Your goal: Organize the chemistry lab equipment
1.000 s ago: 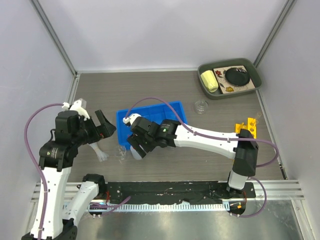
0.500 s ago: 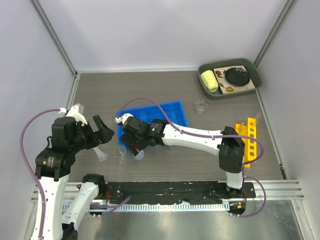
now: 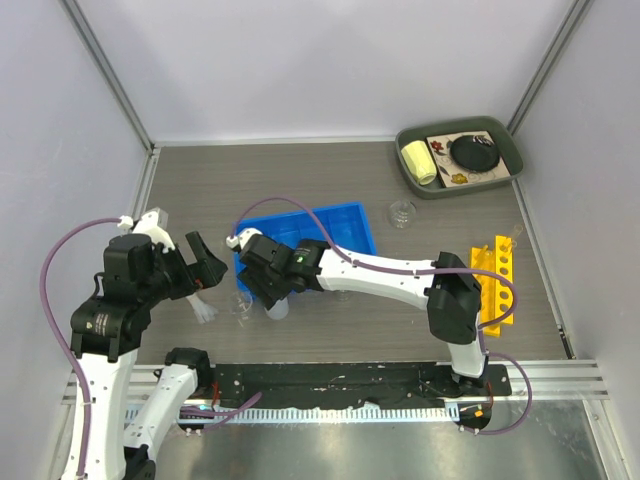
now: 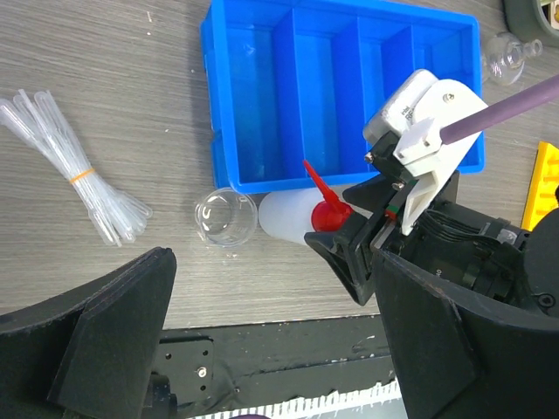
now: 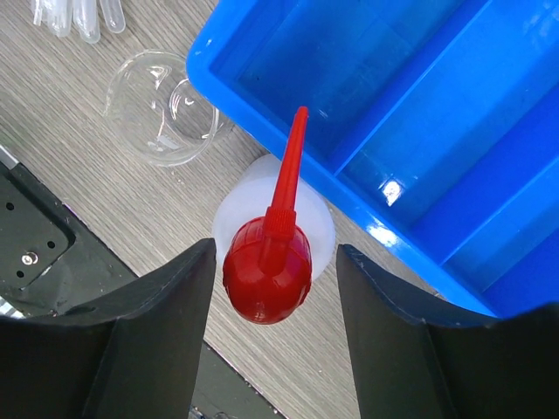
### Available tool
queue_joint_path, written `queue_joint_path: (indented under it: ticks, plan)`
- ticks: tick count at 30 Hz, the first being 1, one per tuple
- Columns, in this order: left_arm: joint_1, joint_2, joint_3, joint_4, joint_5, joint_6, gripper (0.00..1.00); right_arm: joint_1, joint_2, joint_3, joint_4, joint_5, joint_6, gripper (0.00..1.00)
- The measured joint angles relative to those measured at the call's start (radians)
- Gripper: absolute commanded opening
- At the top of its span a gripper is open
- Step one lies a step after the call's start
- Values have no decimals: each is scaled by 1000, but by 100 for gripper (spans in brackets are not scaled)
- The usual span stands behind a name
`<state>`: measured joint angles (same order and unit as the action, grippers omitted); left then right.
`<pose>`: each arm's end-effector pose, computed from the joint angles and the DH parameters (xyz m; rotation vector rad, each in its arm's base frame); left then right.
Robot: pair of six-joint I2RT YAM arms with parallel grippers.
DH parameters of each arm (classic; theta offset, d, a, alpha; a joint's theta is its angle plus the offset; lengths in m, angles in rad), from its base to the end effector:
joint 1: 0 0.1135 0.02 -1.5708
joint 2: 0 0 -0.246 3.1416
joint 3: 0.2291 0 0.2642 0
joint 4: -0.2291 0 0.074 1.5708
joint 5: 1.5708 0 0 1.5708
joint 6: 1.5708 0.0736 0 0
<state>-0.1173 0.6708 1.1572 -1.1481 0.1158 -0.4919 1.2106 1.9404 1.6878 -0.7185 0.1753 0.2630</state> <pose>0.1408 -0.0252 0.3493 -0.3589 2.2387 -0.4575 0.1726 0.4219 0.2158 -1.1059 2.3092 0.3651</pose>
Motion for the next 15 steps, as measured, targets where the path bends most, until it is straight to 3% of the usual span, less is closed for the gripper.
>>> queue_joint_path:
  ticks: [6,10,15]
  plan:
    - [0,0,0,-10,-3,3,100,0,0,7,4,2,-5,40]
    - [0,0,0,-12,-3,3,100,0,0,8,4,3,-4,19]
    - [0,0,0,-16,-3,3,100,0,0,8,-1,5,-2,7]
